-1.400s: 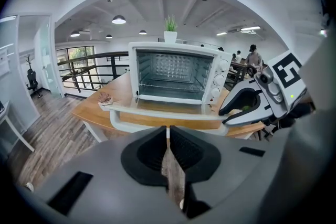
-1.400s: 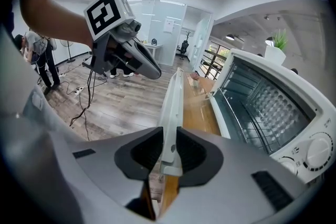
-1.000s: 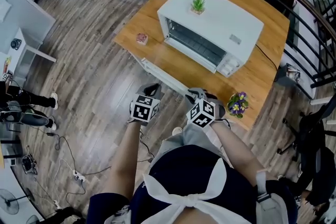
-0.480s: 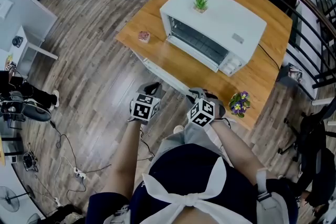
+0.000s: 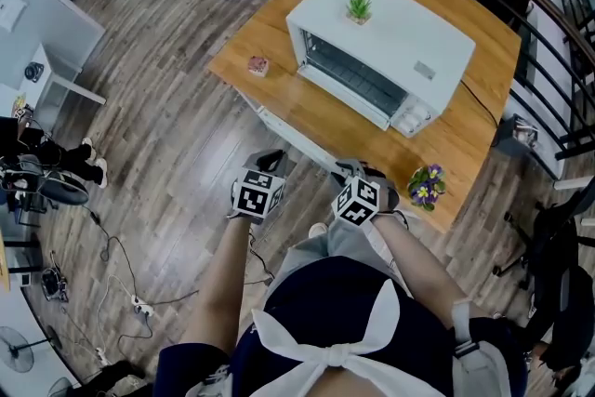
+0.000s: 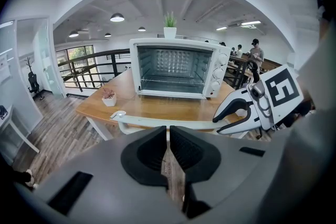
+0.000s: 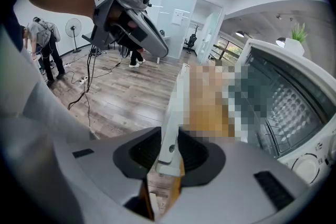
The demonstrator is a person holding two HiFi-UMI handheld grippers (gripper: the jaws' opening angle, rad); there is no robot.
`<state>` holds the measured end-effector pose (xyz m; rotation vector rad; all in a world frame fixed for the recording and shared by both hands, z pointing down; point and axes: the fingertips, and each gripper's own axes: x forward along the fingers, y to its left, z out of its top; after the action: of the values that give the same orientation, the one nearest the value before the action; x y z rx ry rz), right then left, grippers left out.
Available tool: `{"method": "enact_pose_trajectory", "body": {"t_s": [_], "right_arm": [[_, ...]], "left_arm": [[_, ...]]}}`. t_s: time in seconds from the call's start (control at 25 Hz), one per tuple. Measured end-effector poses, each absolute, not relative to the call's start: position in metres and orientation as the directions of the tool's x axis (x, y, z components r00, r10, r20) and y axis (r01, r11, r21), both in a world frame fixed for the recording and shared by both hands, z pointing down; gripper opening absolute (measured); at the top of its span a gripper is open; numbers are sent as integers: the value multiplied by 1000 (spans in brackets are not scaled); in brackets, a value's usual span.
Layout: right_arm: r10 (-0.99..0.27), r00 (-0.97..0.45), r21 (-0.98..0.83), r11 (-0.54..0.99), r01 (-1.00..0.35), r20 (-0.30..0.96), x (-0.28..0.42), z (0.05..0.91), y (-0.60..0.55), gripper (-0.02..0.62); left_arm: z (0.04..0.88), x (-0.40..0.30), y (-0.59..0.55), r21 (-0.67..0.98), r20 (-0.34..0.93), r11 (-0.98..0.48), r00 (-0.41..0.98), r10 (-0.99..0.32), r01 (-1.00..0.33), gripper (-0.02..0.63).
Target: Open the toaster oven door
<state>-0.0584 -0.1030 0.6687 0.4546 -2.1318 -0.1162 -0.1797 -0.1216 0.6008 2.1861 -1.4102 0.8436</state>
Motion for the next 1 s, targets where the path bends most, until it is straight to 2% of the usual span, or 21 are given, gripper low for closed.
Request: {"method": "enact_pose_trajectory", "body": {"t_s": [0.48,1.0], "right_arm": [[-338,-475,237,936,-261,813,-59,686,-100,109],[-305,-381,231,946,-227,873,-58,724,-100,124]], "left_arm": [[602,-185,-115,10,685,-391,292,-668,-920,35],[607,-196,-102,25,695,-354,271,-666,-935,35]]}}
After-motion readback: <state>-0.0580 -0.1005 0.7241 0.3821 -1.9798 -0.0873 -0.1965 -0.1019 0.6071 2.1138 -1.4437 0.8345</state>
